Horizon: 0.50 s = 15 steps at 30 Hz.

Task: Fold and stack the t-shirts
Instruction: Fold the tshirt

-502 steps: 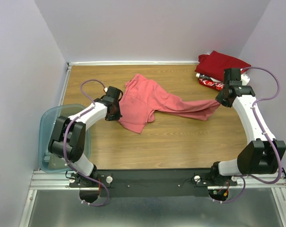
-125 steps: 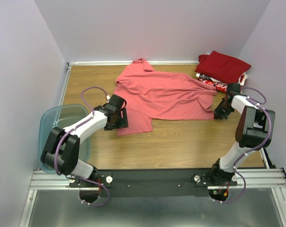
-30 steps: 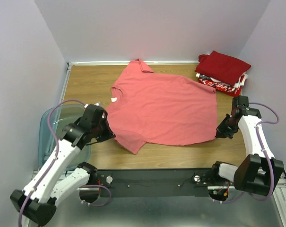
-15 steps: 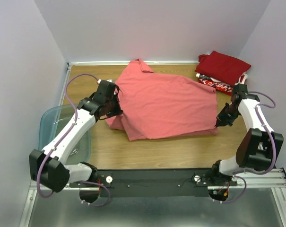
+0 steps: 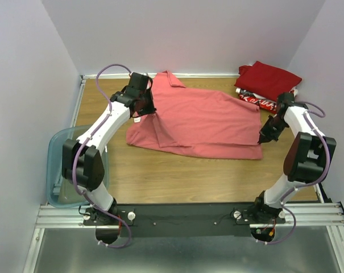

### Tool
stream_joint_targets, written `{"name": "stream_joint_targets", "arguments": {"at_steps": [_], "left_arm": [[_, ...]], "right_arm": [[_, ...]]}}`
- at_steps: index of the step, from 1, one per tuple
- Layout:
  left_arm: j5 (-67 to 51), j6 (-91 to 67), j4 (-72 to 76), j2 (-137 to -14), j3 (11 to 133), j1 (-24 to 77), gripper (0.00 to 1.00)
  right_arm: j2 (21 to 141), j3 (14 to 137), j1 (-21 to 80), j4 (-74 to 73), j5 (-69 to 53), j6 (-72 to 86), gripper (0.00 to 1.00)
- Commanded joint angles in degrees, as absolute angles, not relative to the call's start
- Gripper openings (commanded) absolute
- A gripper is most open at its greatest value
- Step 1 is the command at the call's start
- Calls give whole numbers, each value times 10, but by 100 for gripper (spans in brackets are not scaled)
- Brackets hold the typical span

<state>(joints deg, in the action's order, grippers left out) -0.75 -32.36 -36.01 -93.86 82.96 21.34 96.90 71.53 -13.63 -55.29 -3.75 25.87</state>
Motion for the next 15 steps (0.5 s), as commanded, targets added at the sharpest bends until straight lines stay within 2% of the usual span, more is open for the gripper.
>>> {"name": "stream_joint_targets", "arguments": {"at_steps": [1, 15], "left_arm": [[-19, -289, -349, -980, 888, 200, 0], [-62, -272, -343, -1050, 965, 153, 0]], "right_arm": [[999, 755, -142, -537, -32, 247, 1], [1080, 830, -146, -537, -25, 244, 1]]}}
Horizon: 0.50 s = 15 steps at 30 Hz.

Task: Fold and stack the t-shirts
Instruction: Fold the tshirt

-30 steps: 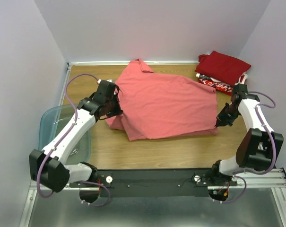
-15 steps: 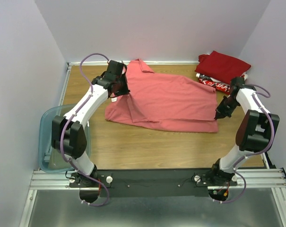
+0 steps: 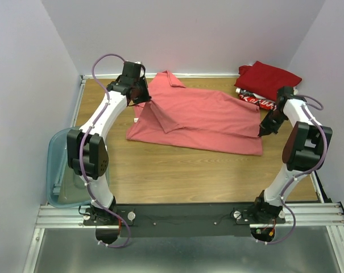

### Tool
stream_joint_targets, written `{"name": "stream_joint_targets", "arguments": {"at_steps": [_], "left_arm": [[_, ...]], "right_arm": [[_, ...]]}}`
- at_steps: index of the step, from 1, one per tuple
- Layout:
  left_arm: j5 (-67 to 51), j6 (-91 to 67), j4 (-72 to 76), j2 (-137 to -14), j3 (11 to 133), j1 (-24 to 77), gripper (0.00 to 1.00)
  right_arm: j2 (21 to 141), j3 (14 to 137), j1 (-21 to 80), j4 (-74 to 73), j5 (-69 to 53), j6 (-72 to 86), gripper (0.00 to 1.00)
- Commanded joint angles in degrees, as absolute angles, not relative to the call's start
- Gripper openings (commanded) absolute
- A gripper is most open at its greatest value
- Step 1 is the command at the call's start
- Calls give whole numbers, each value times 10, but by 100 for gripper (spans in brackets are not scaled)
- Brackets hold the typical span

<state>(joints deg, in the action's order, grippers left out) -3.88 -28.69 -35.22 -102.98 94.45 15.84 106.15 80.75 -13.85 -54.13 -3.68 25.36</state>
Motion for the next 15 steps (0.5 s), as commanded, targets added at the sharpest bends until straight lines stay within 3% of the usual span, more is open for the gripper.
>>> {"name": "stream_joint_targets", "arguments": {"at_steps": [1, 15], "left_arm": [[-64, -270, -343, -1053, 968, 150, 0], [-69, -257, -354, -1132, 1046, 142, 0]], "right_arm": [[1082, 831, -146, -537, -25, 244, 0], [1147, 889, -149, -539, -16, 238, 0]]}}
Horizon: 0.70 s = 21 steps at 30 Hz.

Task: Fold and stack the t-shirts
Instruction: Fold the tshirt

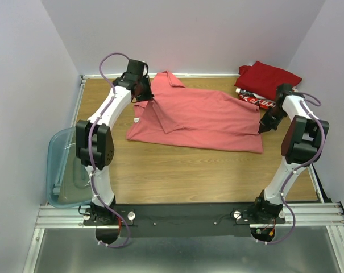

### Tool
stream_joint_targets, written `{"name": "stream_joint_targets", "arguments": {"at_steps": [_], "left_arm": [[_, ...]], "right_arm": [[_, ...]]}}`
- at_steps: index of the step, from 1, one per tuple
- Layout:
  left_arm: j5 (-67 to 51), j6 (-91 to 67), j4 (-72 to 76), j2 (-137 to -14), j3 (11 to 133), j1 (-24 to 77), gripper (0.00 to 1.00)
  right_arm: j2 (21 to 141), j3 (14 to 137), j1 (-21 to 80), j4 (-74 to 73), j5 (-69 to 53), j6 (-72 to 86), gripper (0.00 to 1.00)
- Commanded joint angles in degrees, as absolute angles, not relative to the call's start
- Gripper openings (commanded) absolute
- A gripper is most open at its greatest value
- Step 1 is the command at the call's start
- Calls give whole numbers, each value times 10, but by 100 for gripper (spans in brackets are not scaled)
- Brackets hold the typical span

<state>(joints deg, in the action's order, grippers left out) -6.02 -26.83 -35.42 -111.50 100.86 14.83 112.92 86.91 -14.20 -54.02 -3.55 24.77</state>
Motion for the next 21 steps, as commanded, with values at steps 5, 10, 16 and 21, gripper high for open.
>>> {"name": "stream_joint_targets", "arguments": {"at_steps": [5, 10, 16, 21], "left_arm": [[-69, -258, -358, -1150, 1076, 140, 0], [-68, -265, -352, -1157, 1081, 138, 0], [-66, -269, -353, -1166, 1078, 134, 25], [-26, -263, -360, -1154, 1046, 133, 98]], "right_arm": [[1156, 894, -149, -538, -12, 237, 0], [1162, 898, -149, -538, -11, 236, 0], [1164, 917, -149, -538, -21, 234, 24], [1137, 926, -149, -540, -21, 227, 81]]}}
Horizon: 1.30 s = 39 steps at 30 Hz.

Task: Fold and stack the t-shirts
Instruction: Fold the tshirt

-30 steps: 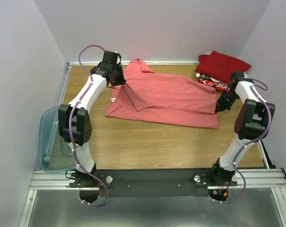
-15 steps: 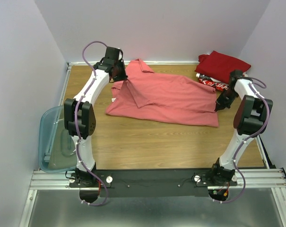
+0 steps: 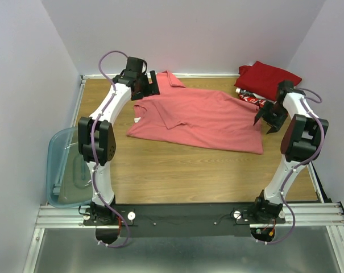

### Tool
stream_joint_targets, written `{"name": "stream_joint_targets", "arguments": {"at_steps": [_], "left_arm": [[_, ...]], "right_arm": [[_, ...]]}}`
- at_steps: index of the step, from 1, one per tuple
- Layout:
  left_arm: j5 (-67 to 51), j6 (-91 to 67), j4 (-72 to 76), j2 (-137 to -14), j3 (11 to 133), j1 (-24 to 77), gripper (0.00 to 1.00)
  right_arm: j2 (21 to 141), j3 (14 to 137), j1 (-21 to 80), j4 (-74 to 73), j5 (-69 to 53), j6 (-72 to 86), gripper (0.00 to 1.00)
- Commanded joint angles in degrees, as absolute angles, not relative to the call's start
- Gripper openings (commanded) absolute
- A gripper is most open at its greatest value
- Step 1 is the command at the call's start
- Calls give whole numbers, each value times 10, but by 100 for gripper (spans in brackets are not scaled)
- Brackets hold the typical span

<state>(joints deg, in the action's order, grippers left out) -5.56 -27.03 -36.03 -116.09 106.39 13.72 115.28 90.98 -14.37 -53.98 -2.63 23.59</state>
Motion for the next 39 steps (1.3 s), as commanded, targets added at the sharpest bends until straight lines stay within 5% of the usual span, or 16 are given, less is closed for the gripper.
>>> {"name": "stream_joint_targets", "arguments": {"at_steps": [1, 14, 22, 39], "left_arm": [[-21, -261, -360, -1145, 1036, 133, 98], [27, -268, -306, -1023, 763, 133, 94], [38, -268, -293, -999, 706, 132, 91], [75, -279, -278, -1001, 664, 125, 79]], "right_arm": [[1129, 924, -149, -540, -18, 225, 84], [993, 721, -153, -519, -15, 211, 80], [976, 654, -155, -487, -25, 225, 64], [995, 623, -157, -468, -18, 232, 47]]}}
